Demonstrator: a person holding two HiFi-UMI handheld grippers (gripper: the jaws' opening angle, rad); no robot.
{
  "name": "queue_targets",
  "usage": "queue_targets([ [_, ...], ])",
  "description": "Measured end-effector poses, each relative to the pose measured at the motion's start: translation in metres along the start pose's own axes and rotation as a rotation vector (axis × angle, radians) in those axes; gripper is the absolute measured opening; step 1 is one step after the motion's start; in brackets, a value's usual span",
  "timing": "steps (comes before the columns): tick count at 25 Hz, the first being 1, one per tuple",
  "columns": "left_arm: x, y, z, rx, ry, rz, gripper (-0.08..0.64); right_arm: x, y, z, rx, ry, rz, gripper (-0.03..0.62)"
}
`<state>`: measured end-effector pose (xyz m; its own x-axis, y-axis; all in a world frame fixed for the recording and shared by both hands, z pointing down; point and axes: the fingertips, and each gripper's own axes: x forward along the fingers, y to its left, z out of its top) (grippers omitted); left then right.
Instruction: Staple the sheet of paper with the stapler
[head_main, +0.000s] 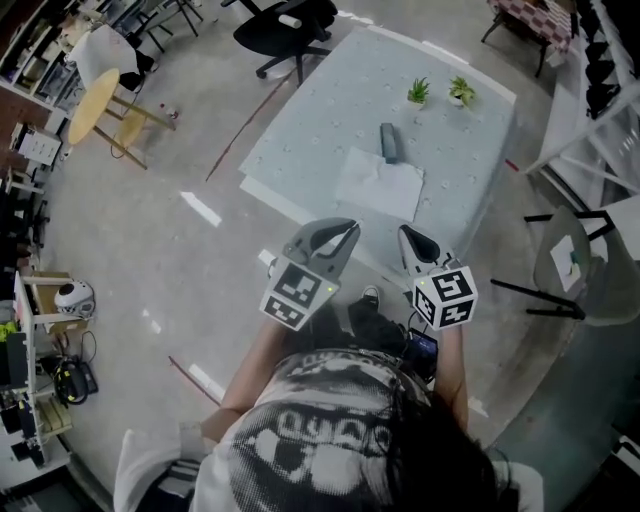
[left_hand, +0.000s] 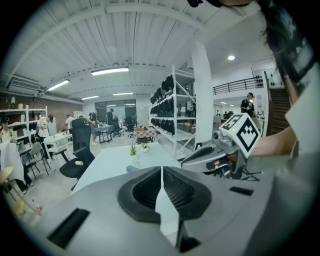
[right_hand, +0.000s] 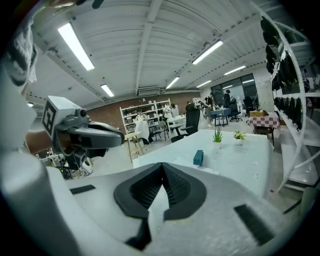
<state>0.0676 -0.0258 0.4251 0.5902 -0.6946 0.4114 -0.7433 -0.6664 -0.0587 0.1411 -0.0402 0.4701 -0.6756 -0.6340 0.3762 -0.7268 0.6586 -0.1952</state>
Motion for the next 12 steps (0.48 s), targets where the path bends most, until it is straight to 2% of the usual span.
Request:
queue_targets([
  [12,-0.061,0.013,-0.029,0.006,-0.004,-0.052,0.009,0.005,0.061,-0.001,0.007,-0.046,-0.079,-0.009],
])
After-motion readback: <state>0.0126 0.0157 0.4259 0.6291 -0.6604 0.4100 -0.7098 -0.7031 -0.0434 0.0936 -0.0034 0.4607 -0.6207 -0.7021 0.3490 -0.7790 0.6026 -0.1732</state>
